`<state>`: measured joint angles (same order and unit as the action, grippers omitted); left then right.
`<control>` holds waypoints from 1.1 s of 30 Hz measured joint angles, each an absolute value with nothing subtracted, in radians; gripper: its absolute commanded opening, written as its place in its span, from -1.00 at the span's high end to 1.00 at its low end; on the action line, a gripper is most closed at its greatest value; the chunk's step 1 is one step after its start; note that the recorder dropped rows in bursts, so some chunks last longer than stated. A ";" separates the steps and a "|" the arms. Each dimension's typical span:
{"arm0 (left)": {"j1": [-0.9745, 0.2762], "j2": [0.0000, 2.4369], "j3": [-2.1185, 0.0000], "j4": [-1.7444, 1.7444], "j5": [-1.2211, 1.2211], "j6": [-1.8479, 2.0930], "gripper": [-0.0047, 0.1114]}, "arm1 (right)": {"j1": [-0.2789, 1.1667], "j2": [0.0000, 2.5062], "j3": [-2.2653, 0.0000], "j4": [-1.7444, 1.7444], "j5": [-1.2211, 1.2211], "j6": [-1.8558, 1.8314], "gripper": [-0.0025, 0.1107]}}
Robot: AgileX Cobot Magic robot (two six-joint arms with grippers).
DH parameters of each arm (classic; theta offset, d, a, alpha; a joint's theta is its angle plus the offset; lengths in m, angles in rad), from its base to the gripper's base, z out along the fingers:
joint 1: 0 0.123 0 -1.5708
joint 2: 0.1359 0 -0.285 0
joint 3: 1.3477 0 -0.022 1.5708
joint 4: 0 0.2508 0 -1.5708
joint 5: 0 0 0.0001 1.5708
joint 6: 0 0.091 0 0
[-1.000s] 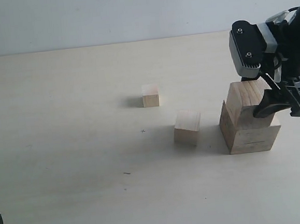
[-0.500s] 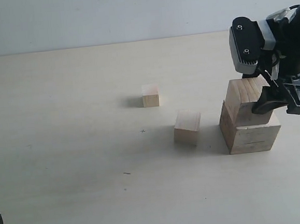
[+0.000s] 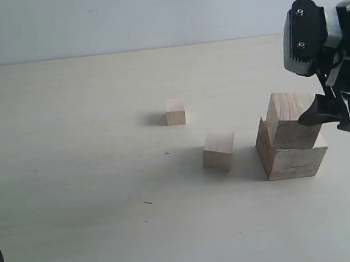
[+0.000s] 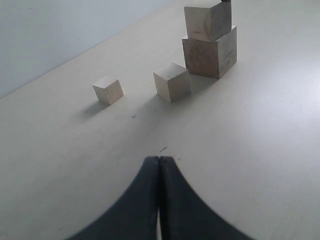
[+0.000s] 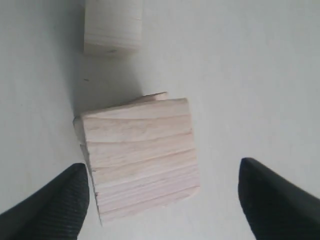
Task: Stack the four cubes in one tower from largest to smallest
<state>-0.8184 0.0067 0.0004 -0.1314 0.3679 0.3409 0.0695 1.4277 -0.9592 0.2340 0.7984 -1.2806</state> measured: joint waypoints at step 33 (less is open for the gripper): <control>-0.818 0.007 0.000 -0.131 0.368 0.341 0.92 | 0.136 1.066 -0.672 0.229 0.571 0.000 -0.41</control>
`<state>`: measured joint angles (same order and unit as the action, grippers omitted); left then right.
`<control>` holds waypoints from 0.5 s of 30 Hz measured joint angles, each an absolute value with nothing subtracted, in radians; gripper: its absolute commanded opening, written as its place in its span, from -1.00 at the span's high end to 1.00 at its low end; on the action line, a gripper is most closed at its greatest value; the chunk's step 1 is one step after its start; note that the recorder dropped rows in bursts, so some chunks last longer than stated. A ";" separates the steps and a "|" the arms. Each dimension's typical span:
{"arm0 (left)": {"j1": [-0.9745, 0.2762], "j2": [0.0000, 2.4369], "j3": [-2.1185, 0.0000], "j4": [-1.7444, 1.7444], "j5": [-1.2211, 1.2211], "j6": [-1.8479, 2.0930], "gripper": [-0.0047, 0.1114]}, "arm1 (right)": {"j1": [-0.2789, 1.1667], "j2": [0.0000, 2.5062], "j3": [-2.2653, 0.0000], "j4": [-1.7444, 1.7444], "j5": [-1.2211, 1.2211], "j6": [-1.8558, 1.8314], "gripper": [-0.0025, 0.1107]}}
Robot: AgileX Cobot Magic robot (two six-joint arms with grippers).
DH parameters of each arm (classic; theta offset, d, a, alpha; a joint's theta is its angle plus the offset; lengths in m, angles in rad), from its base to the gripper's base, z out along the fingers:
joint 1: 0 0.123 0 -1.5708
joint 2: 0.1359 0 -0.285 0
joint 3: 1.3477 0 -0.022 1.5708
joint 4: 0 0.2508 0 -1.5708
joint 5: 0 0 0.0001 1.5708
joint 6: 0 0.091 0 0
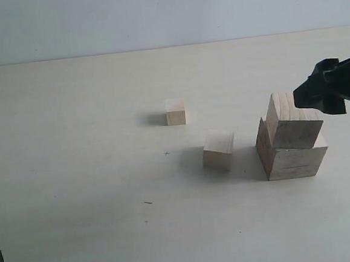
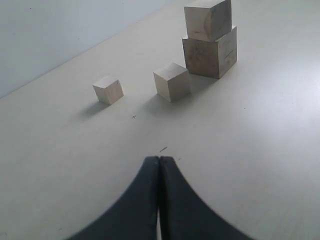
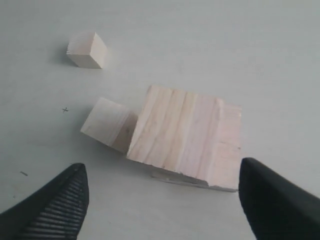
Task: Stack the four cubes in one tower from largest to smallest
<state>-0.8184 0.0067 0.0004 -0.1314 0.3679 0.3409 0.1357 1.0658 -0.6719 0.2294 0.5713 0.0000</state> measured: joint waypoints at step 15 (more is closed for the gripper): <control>-0.818 0.007 0.000 -0.131 0.368 0.341 0.92 | 0.205 1.243 -0.692 0.064 0.476 0.117 -0.41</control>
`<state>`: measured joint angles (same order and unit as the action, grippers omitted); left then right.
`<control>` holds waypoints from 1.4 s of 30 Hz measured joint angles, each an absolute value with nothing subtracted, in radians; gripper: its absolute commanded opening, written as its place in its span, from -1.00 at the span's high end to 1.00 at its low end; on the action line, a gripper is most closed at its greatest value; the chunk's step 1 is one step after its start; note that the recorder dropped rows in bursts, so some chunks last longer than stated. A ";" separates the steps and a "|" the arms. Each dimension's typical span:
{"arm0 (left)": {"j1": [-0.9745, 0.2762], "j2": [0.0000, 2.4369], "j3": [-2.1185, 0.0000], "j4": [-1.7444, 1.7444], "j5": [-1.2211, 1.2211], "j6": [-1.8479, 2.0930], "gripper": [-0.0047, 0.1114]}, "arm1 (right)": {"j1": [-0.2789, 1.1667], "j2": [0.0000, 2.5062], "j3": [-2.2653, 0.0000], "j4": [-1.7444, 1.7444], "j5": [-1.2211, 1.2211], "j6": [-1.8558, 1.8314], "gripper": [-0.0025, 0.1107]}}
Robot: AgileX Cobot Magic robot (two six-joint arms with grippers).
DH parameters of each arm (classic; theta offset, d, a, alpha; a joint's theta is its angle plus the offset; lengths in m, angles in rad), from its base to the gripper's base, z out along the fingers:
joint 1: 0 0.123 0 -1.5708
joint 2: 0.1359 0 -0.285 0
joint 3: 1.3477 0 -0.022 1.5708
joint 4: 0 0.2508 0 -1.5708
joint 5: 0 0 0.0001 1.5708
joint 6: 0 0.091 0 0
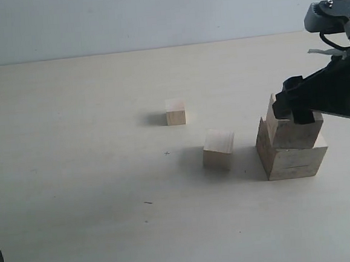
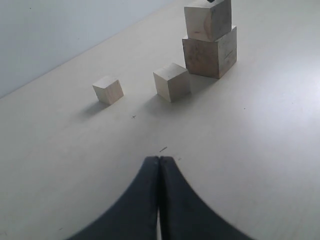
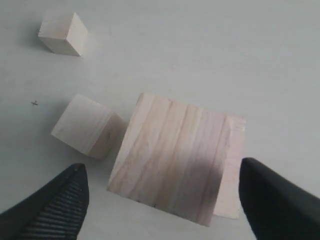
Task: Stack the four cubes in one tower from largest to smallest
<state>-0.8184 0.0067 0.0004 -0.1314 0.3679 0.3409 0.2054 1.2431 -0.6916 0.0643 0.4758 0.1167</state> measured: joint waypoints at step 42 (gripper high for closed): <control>-0.818 0.007 0.000 -0.131 0.368 0.341 0.92 | 0.205 1.309 -0.703 0.031 0.507 0.012 -0.29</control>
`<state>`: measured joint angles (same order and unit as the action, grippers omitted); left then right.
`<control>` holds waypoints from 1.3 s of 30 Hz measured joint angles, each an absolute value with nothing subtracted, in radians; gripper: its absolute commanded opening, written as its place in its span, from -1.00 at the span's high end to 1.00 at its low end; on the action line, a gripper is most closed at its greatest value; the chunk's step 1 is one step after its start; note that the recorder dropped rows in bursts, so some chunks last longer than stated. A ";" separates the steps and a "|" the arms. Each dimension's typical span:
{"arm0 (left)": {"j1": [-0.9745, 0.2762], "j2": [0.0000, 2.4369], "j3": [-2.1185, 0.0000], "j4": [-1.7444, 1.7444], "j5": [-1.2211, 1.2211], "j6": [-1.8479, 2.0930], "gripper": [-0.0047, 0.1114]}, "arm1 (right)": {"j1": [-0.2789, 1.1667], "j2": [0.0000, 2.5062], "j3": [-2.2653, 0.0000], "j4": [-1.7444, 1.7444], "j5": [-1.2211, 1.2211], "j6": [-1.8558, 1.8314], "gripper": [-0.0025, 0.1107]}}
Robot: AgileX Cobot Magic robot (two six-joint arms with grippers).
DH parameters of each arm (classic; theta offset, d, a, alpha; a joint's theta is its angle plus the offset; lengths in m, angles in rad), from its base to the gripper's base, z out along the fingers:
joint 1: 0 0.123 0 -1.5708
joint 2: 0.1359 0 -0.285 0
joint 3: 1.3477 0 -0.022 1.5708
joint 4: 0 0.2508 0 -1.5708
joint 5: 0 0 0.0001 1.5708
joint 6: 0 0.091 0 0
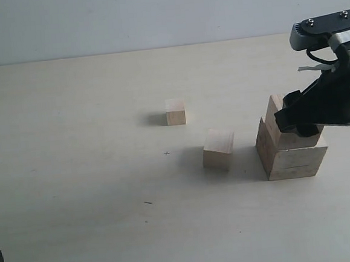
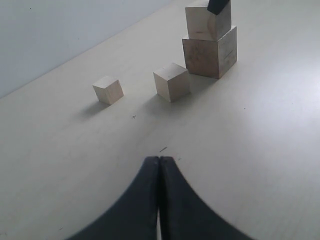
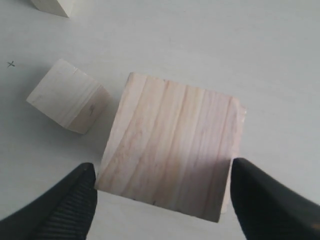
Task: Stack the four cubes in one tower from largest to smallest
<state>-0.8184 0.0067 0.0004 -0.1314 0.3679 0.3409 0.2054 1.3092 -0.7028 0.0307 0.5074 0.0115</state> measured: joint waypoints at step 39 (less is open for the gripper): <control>-0.818 0.007 0.000 -0.131 0.368 0.341 0.92 | 0.502 1.540 -1.265 0.092 0.937 -0.690 -0.61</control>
